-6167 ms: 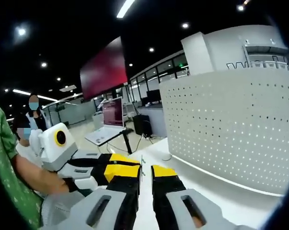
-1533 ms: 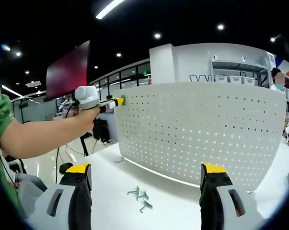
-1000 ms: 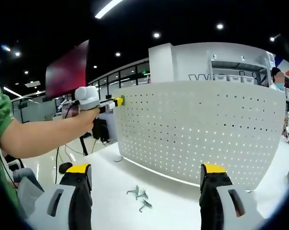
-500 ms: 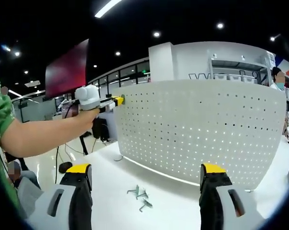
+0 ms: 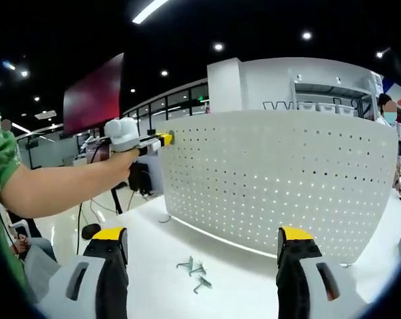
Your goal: Insert the hook assembly into the mounting plate slot until the hook locks in place.
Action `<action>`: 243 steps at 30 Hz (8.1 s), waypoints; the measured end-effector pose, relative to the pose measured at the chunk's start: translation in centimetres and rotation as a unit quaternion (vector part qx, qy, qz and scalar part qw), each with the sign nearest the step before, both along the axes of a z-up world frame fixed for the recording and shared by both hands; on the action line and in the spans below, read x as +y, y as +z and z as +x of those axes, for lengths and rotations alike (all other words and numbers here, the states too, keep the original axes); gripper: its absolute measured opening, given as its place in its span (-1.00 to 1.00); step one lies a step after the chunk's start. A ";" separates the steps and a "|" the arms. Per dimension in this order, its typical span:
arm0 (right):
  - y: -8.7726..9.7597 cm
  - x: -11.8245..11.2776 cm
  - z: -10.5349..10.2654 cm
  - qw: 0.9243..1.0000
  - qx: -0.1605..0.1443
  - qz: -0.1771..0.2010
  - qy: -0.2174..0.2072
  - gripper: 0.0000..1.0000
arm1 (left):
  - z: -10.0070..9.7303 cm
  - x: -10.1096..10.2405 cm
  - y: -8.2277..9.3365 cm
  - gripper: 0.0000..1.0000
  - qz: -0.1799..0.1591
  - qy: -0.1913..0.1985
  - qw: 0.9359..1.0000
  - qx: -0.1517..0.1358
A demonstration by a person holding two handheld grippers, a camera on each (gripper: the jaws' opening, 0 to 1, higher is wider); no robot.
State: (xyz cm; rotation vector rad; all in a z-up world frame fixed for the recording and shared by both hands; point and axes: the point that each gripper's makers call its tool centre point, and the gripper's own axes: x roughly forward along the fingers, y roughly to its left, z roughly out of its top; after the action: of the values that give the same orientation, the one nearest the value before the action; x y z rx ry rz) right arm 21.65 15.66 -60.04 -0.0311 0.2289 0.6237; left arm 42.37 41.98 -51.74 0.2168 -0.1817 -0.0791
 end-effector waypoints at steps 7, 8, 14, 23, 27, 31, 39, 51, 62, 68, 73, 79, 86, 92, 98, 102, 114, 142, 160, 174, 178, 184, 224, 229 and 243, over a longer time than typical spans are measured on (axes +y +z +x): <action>-0.1 -0.1 -0.1 1.000 0.001 0.001 0.001 0.90 | -0.1 0.0 0.0 -0.94 -0.021 -0.002 1.000 0.004; -0.1 -0.1 -0.1 1.000 0.001 0.001 0.001 0.90 | -0.1 -0.1 0.0 -0.94 -0.020 -0.002 1.000 0.004; -0.2 -0.2 -0.1 1.000 0.001 0.003 0.000 0.90 | -0.2 -0.1 0.0 -0.93 -0.017 0.001 1.000 0.005; -0.2 -0.1 -0.3 1.000 0.001 0.005 0.001 0.89 | -0.4 0.1 0.0 -0.86 -0.032 0.004 0.999 0.009; -0.2 0.0 -0.3 1.000 0.002 0.007 0.002 0.89 | -0.4 0.2 -0.2 -0.89 -0.036 0.005 0.999 0.014; -0.1 0.0 -0.3 1.000 0.000 0.008 0.001 0.88 | -0.4 0.2 -0.5 -0.92 -0.048 0.003 0.999 0.019; -0.2 -0.1 -0.3 1.000 0.001 0.010 0.000 0.88 | -0.3 0.2 -0.5 -0.93 -0.056 0.001 0.998 0.022; 0.0 0.0 -0.1 1.000 -0.001 0.009 0.001 0.88 | -0.3 -0.1 -0.1 -0.74 -0.023 -0.001 1.000 0.013; 0.1 0.4 -0.2 1.000 -0.002 0.009 0.006 0.88 | -0.8 -0.3 -0.2 -0.59 -0.026 -0.008 1.000 0.014; 0.2 0.3 -0.2 1.000 -0.003 0.008 0.006 0.88 | -1.0 -0.5 0.1 -0.53 -0.030 -0.013 0.999 0.012; 0.2 0.4 -0.3 1.000 -0.003 0.008 0.008 0.88 | -1.4 -0.7 0.2 -0.52 -0.029 -0.017 0.999 0.010; 0.1 0.6 -0.4 1.000 -0.004 0.006 0.009 0.89 | -2.2 -0.9 0.2 -0.46 -0.033 -0.024 0.999 0.007; 0.3 0.8 -0.5 1.000 -0.006 0.006 0.013 0.89 | -3.3 -1.5 -0.1 -0.35 -0.031 -0.037 0.999 0.010; 0.2 0.9 -0.5 1.000 -0.006 0.005 0.015 0.89 | -4.6 -2.1 -0.3 -0.20 -0.036 -0.050 0.998 0.016; 0.4 1.1 -0.6 1.000 -0.008 0.007 0.018 0.89 | -5.8 -2.9 -0.6 -0.07 -0.046 -0.069 0.996 0.025; 0.4 1.2 -0.7 1.000 -0.009 0.006 0.018 0.89 | -6.7 -3.5 -0.7 0.01 -0.053 -0.086 0.994 0.030; 0.4 1.4 -0.9 1.000 -0.009 0.007 0.020 0.89 | -8.8 -5.2 -2.0 0.30 -0.062 -0.129 0.988 0.063; 0.8 1.3 -1.6 1.000 -0.016 0.008 0.024 0.89 | -15.9 -9.7 -5.2 0.41 -0.044 -0.209 0.971 0.103; 0.1 1.1 -2.9 1.000 -0.013 0.007 0.027 0.89 | -21.0 -11.5 -8.0 0.41 -0.052 -0.232 0.962 0.132; -2.0 0.4 -3.7 1.000 0.004 0.007 0.023 0.89 | -24.1 -12.7 -10.7 0.40 -0.064 -0.243 0.954 0.162; -2.6 0.4 -3.8 1.000 0.012 0.001 0.026 0.88 | -24.2 -12.7 -11.6 0.39 -0.066 -0.242 0.953 0.170; -3.4 0.2 -3.2 0.999 0.016 -0.011 0.032 0.84 | -24.2 -12.9 -12.2 0.38 -0.061 -0.244 0.951 0.178; -17.8 1.7 2.8 0.981 0.108 -0.114 0.111 -0.10 | -25.6 -15.6 -15.3 0.26 -0.040 -0.276 0.934 0.224; -19.2 2.0 3.3 0.979 0.118 -0.118 0.118 -0.23 | -25.9 -15.9 -15.6 0.24 -0.039 -0.278 0.932 0.229; -22.0 2.9 4.7 0.974 0.141 -0.123 0.130 -0.46 | -26.3 -16.1 -16.2 0.20 -0.039 -0.275 0.930 0.240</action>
State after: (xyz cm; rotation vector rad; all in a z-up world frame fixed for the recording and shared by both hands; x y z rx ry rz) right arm 26.31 18.54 -82.08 -0.2161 0.5831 0.8578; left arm 16.06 25.88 -67.96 0.0570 0.2502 -0.6761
